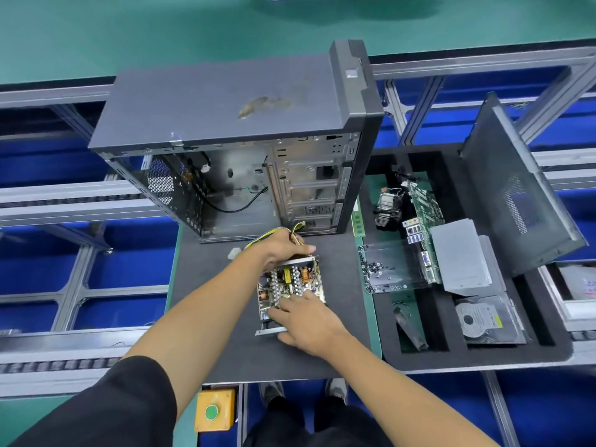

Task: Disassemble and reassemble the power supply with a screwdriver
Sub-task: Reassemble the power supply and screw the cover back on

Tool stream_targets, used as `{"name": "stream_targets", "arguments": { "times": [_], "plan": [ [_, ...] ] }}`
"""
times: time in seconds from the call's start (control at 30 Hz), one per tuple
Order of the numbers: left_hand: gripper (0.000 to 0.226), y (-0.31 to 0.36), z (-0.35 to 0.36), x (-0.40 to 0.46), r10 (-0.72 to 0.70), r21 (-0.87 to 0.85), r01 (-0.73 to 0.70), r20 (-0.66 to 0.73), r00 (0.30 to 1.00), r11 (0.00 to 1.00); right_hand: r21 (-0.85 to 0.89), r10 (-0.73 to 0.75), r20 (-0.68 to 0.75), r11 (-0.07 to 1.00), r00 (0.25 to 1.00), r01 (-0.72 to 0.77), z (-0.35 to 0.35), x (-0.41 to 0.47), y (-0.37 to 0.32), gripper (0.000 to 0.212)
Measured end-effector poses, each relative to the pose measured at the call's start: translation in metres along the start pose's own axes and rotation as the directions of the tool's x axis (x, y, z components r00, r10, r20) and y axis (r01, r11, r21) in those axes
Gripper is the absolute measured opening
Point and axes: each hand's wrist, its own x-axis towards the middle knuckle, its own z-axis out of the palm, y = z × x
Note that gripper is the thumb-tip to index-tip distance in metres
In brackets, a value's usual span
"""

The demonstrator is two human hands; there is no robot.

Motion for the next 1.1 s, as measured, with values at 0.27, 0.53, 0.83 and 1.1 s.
{"name": "stream_targets", "arguments": {
  "times": [0.27, 0.53, 0.83, 1.1],
  "plan": [
    [0.093, -0.004, -0.001, 0.0, -0.237, 0.308, 0.312, -0.259, 0.936, 0.899, 0.024, -0.027, 0.013, 0.999, 1.0, 0.026, 0.0, 0.0, 0.001, 0.04],
    [0.024, -0.027, 0.014, -0.016, 0.506, 0.739, -0.133, -0.306, 0.807, 0.66, 0.043, -0.002, 0.007, 0.999, 1.0, 0.001, -0.002, -0.001, -0.001, 0.039],
    [0.041, -0.042, -0.025, -0.034, 0.386, 0.76, -0.386, 0.193, 0.902, 0.523, 0.129, 0.13, -0.019, 0.984, 0.991, -0.127, -0.002, -0.001, -0.004, 0.036],
    [0.037, -0.032, -0.023, -0.032, 0.418, 0.84, -0.329, 0.137, 0.898, 0.432, 0.358, 0.412, -0.342, 0.888, 0.845, -0.288, -0.036, -0.023, 0.041, 0.048]
  ]
}}
